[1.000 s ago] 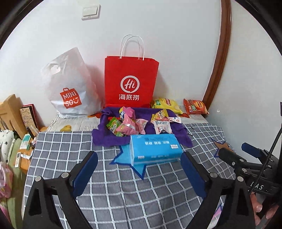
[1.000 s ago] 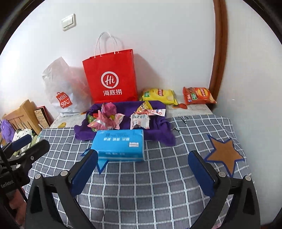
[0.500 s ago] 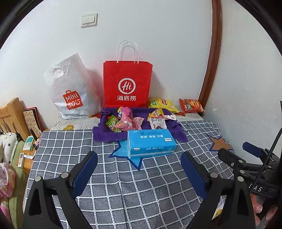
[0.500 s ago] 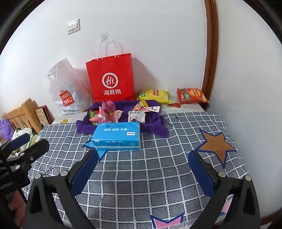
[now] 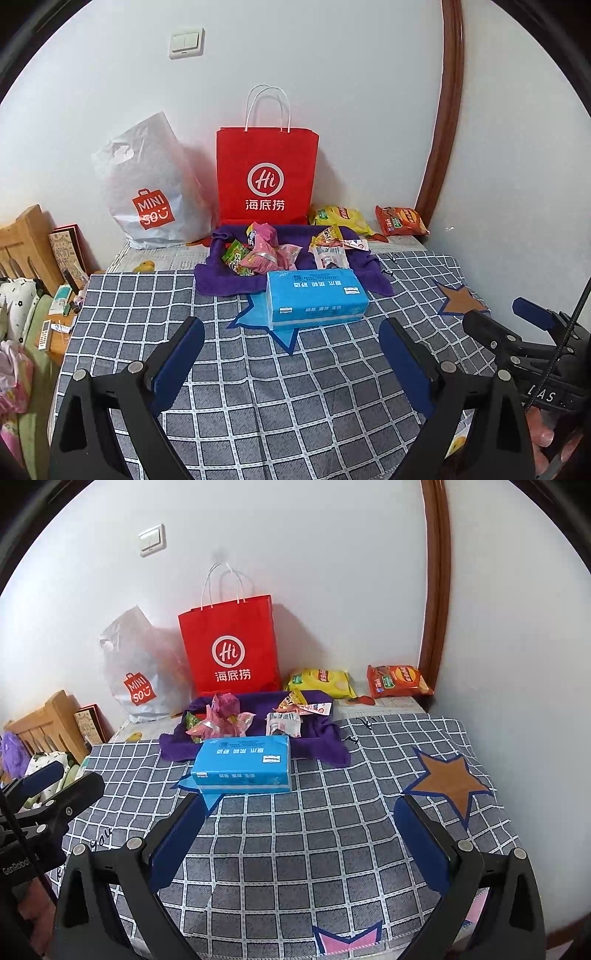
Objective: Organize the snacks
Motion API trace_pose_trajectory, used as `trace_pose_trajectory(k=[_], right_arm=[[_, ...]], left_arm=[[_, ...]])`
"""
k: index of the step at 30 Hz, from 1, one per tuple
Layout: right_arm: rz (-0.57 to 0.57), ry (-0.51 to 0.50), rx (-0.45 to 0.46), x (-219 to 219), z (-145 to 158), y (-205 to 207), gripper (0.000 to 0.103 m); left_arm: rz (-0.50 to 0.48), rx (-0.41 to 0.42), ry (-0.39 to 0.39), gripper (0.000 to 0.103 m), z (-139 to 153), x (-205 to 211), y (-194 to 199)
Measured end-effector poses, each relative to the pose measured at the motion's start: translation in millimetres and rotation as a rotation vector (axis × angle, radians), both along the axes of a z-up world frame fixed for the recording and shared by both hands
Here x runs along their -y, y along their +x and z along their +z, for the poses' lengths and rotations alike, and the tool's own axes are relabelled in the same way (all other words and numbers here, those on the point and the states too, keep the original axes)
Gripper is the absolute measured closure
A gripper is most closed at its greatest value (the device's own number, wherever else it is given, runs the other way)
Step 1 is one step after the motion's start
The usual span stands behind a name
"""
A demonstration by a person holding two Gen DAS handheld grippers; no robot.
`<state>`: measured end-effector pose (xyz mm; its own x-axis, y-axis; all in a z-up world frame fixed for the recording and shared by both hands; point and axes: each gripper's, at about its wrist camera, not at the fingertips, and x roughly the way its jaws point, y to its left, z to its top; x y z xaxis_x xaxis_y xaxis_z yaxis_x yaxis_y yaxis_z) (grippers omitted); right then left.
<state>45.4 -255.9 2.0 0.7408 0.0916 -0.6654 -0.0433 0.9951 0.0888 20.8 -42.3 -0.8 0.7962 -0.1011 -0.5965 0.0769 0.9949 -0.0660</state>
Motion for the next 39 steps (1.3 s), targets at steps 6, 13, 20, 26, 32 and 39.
trace_pose_trajectory(k=[6,13,20,26,32,39], right_arm=[[0.001,0.0,0.005,-0.3,1.2,-1.4,0.002],[-0.003,-0.001,0.011,0.3,2.7,-2.8,0.002],[0.002,0.0,0.014,0.5,2.6,-3.7,0.002],[0.002,0.002,0.016,0.2,3.2,-4.4,0.002],[0.004,0.006,0.016,0.9,3.0,-4.8,0.002],[0.005,0.006,0.018,1.0,2.8,-5.9,0.002]], left_arm=[[0.0,0.0,-0.001,0.007,0.5,-0.5,-0.9],[0.006,0.002,-0.001,0.007,1.1,-0.4,-1.9],[0.002,-0.003,-0.001,0.007,0.1,-0.4,-2.0],[0.0,-0.002,-0.003,0.007,0.0,-2.0,-2.2],[0.0,-0.002,-0.004,0.007,-0.2,-1.2,-2.3],[0.001,-0.002,-0.004,0.007,-0.3,-0.8,-2.2]])
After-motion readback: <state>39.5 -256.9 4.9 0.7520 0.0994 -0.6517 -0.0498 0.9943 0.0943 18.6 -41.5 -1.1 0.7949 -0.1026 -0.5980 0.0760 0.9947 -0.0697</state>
